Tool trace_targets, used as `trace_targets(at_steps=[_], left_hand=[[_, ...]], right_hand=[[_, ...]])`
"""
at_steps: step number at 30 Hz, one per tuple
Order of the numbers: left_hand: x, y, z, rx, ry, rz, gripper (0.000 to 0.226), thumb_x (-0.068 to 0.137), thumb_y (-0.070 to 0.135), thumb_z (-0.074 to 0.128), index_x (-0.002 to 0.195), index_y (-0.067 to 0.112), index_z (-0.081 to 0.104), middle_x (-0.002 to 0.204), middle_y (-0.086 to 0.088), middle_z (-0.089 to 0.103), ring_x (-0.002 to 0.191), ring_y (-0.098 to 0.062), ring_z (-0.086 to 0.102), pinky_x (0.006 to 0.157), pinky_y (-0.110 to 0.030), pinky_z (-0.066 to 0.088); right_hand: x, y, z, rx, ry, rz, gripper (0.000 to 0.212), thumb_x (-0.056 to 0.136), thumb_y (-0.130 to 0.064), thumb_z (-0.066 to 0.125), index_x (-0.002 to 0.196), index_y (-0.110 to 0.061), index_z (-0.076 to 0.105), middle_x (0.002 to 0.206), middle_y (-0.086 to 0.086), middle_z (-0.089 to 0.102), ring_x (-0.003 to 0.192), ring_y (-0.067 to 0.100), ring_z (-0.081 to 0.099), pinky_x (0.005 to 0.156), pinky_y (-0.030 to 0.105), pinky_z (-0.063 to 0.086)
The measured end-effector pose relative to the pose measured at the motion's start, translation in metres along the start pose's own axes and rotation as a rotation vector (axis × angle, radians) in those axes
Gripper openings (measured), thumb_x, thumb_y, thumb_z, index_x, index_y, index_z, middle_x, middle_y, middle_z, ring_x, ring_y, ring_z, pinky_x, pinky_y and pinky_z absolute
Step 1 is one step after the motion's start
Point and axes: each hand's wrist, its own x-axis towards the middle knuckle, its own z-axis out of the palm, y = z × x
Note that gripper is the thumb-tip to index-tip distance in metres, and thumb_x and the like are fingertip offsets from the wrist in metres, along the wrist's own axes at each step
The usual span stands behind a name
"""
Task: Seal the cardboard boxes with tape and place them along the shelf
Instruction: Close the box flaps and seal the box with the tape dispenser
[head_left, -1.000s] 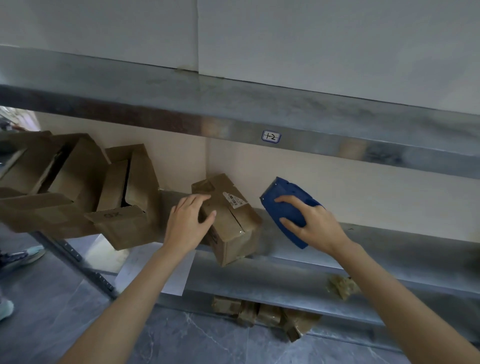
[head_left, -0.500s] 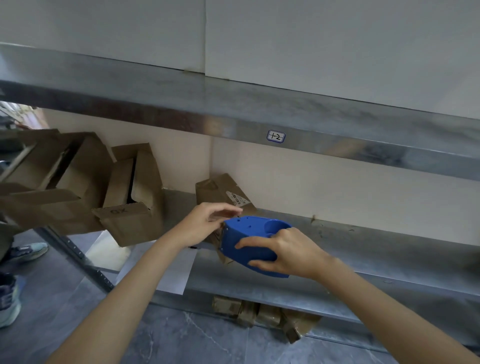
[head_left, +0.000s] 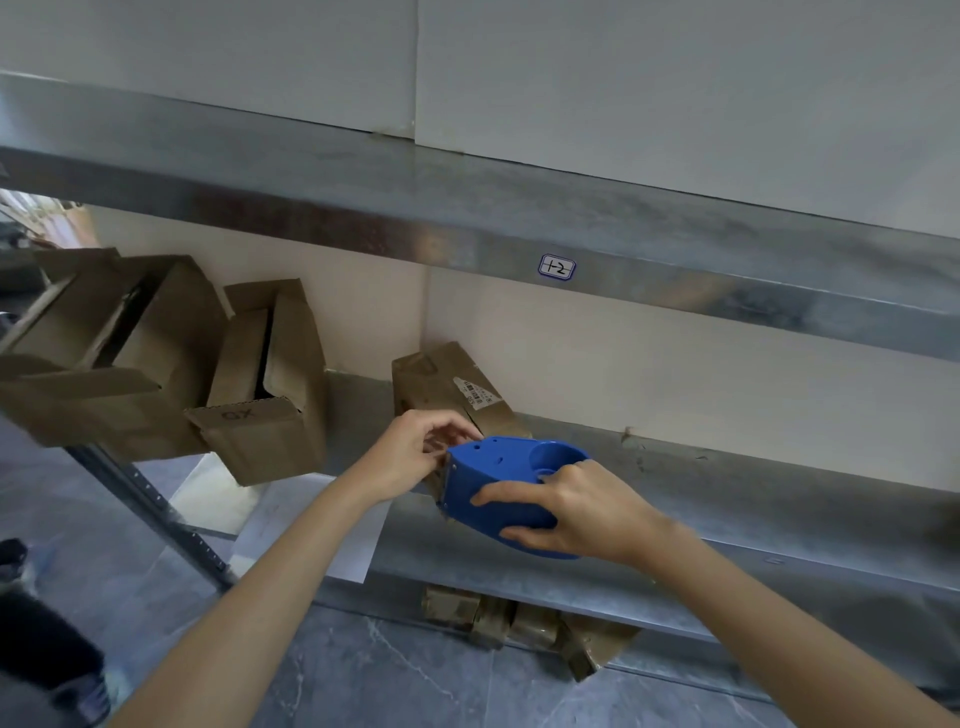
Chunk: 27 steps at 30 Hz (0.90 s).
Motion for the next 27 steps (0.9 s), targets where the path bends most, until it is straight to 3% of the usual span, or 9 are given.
trace_targets(at_steps=[3,8,10,14,17,23,27], left_hand=[[0.001,0.0,0.002,0.023,0.063,-0.013,0.028,0.09,-0.007,0.061,0.103,0.017,0.069,0.102,0.007,0.068,0.098,-0.005,0.063,0.092,-0.032,0.054],[-0.001,0.001,0.003,-0.014,0.094,0.003,0.03,0.089,-0.008,0.062,0.104,0.017,0.068,0.101,0.004,0.069,0.097,-0.007,0.064,0.089,-0.028,0.054],[-0.006,-0.006,-0.005,-0.037,0.128,-0.015,0.026,0.088,-0.002,0.066,0.104,0.019,0.068,0.096,0.004,0.069,0.093,-0.008,0.066,0.087,-0.027,0.054],[-0.02,-0.021,-0.015,-0.062,0.133,-0.066,0.026,0.087,0.002,0.07,0.102,0.022,0.069,0.091,0.004,0.07,0.089,-0.008,0.067,0.084,-0.024,0.055],[-0.021,-0.023,-0.004,-0.065,0.15,-0.054,0.028,0.086,-0.001,0.07,0.101,0.023,0.071,0.089,0.004,0.07,0.089,-0.008,0.067,0.08,-0.02,0.053],[-0.021,-0.033,0.011,0.011,0.178,0.01,0.035,0.086,0.001,0.071,0.11,0.027,0.069,0.122,0.017,0.054,0.085,-0.012,0.063,0.077,-0.017,0.053],[-0.02,-0.041,0.013,0.059,0.181,0.038,0.041,0.087,-0.001,0.069,0.108,0.034,0.068,0.125,0.021,0.058,0.084,-0.01,0.061,0.072,-0.011,0.049]], right_hand=[[-0.002,0.002,-0.004,0.014,0.03,0.03,0.042,0.097,-0.05,0.04,0.139,-0.046,0.043,0.072,0.0,0.062,0.055,0.015,0.048,0.061,0.034,0.048],[-0.005,0.009,-0.011,-0.008,0.074,0.01,0.04,0.092,-0.046,0.054,0.132,-0.045,0.05,0.056,-0.008,0.046,0.047,0.011,0.035,0.049,0.028,0.04],[-0.011,0.016,-0.013,-0.036,0.059,0.029,0.04,0.092,-0.048,0.053,0.132,-0.047,0.048,0.055,-0.008,0.046,0.046,0.01,0.034,0.048,0.025,0.037],[-0.027,0.022,-0.009,-0.055,-0.024,0.052,0.041,0.094,-0.056,0.037,0.135,-0.055,0.032,0.063,-0.005,0.058,0.05,0.011,0.043,0.053,0.026,0.043],[-0.031,0.023,-0.008,-0.04,-0.013,0.064,0.039,0.092,-0.053,0.045,0.131,-0.053,0.04,0.054,-0.008,0.048,0.046,0.009,0.037,0.048,0.025,0.041],[-0.031,0.026,-0.001,0.009,-0.061,0.113,0.042,0.094,-0.055,0.043,0.135,-0.054,0.039,0.067,-0.006,0.058,0.053,0.011,0.041,0.058,0.024,0.044],[-0.026,0.025,0.003,0.017,-0.074,0.115,0.041,0.094,-0.054,0.046,0.134,-0.054,0.041,0.061,-0.008,0.047,0.051,0.01,0.037,0.057,0.023,0.041]])
